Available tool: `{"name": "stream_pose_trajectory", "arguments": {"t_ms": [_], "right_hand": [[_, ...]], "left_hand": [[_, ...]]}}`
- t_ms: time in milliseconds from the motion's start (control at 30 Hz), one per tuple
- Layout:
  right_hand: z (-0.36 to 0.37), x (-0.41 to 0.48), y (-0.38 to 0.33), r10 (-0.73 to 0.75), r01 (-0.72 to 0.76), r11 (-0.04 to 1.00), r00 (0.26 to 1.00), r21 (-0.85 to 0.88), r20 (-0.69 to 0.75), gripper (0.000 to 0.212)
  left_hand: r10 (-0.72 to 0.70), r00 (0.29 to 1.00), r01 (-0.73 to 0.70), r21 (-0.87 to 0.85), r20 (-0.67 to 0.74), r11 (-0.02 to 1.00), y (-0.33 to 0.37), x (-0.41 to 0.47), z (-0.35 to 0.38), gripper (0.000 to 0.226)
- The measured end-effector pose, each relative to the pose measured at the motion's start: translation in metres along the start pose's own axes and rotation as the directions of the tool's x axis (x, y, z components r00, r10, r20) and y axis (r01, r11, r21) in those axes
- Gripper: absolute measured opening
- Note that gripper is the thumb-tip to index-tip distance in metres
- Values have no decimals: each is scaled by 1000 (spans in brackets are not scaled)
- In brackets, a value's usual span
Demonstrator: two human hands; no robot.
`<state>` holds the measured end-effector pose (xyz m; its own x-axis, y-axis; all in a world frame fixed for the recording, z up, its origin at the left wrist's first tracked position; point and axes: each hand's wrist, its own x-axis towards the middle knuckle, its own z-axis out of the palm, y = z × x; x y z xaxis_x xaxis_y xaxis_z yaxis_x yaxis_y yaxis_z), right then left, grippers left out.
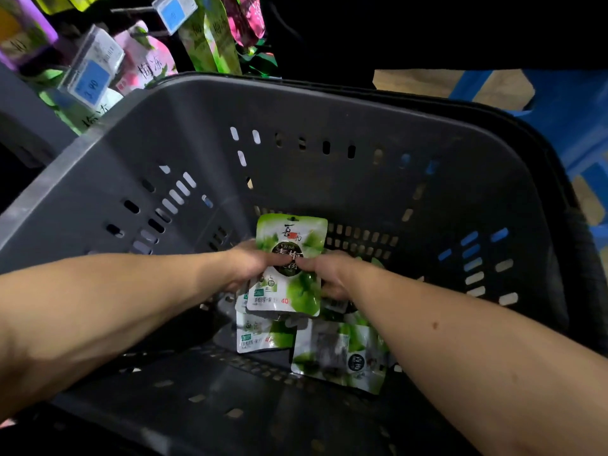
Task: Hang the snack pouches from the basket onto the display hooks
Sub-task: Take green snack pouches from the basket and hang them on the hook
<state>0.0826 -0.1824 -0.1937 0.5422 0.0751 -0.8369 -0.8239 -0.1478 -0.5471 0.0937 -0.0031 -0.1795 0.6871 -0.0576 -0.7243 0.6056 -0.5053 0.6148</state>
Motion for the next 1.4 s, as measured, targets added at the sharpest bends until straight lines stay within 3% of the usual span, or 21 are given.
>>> {"name": "stream_pose_trajectory", "arguments": {"t_ms": [67,100,200,367,467,567,700,933,1100,1267,1400], "right_hand": [[-7,6,5,-115,87,962,989,-258,-95,33],[-13,7,8,-208,133,896,968,-423,-137,26],[-27,16,20,-422,117,576,890,-809,-172,33],[-18,24,41,-329,85,388,943,-918,-52,80],[-12,26,44,-330,29,373,938,-927,-104,101],[-12,27,45,-288,-82,354,938,-932,-192,98],[-17,25,46,-211,-195,245,945,-950,-248,87],[-12,25,43,-211,-103,471,951,-876,-225,89],[-22,17,32,-39,-113,422,989,-900,-143,84],[-17,12,17,-58,-44,541,994,-840,-89,83],[-14,1,-3,-187,2,504,977,-864,-106,58]], "left_hand": [[3,999,2,140,-33,990,-3,4,-6,46],[3,999,7,201,-48,980,-6,7,-10,41],[3,997,20,292,-78,956,-12,12,-27,39],[-25,989,83,411,-145,908,-11,15,-52,42],[-17,988,82,429,-152,900,-6,14,-56,35],[-8,985,83,434,-172,897,-3,15,-52,33],[-7,983,92,455,-186,886,1,18,-49,39],[-2,982,94,475,-190,875,2,16,-49,41],[-9,984,98,504,-177,858,6,10,-46,43],[-31,985,122,551,-172,826,18,5,-45,45],[-12,980,131,599,-198,790,44,-12,-55,45]]}}
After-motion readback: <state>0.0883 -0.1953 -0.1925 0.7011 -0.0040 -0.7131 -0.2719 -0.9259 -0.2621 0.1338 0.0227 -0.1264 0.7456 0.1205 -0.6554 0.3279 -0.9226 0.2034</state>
